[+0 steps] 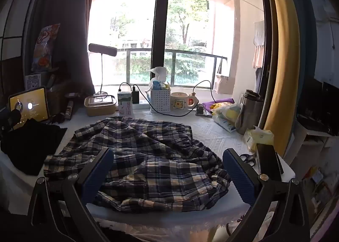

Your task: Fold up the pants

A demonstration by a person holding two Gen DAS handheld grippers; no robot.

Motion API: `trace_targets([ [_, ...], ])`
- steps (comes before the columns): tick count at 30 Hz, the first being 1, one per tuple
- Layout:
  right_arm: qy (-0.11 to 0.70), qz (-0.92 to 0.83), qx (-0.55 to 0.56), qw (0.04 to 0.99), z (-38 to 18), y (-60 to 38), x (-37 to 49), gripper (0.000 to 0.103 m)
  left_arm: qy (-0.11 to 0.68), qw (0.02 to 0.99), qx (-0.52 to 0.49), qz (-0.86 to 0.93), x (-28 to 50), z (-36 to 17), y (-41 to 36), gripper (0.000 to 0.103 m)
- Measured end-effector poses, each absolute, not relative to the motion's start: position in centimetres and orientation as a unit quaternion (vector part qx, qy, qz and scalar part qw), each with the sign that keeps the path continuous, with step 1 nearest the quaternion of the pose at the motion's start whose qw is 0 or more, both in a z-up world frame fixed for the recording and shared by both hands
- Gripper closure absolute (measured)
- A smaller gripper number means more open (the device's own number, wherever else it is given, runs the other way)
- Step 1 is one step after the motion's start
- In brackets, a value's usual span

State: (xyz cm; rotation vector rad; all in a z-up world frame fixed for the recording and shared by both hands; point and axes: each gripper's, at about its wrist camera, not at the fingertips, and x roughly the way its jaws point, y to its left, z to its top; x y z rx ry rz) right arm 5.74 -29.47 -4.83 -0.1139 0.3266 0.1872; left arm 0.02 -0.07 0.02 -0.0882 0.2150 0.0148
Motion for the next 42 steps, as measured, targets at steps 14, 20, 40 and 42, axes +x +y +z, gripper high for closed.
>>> trace_targets([
  [14, 0.161, 0.094, -0.054, 0.981, -4.8, -29.4, 5.7, 0.000, 0.111, 0.993, -0.038, 0.011, -0.1, -0.1, -0.8, 0.002],
  [20, 0.161, 0.094, -0.055, 0.981, -4.8, -29.4, 5.6, 0.000, 0.113, 0.993, -0.044, 0.008, 0.0, 0.0, 0.2, 0.002],
  [40, 0.161, 0.093, -0.056, 0.981, -4.8, -29.5, 5.6, 0.000, 0.113, 0.993, -0.045, 0.011, -0.2, 0.3, 0.5, 0.002],
  [42, 0.161, 0.093, -0.055, 0.981, -4.8, -29.5, 5.6, 0.000, 0.113, 0.993, -0.045, 0.010, -0.2, 0.3, 0.5, 0.002],
])
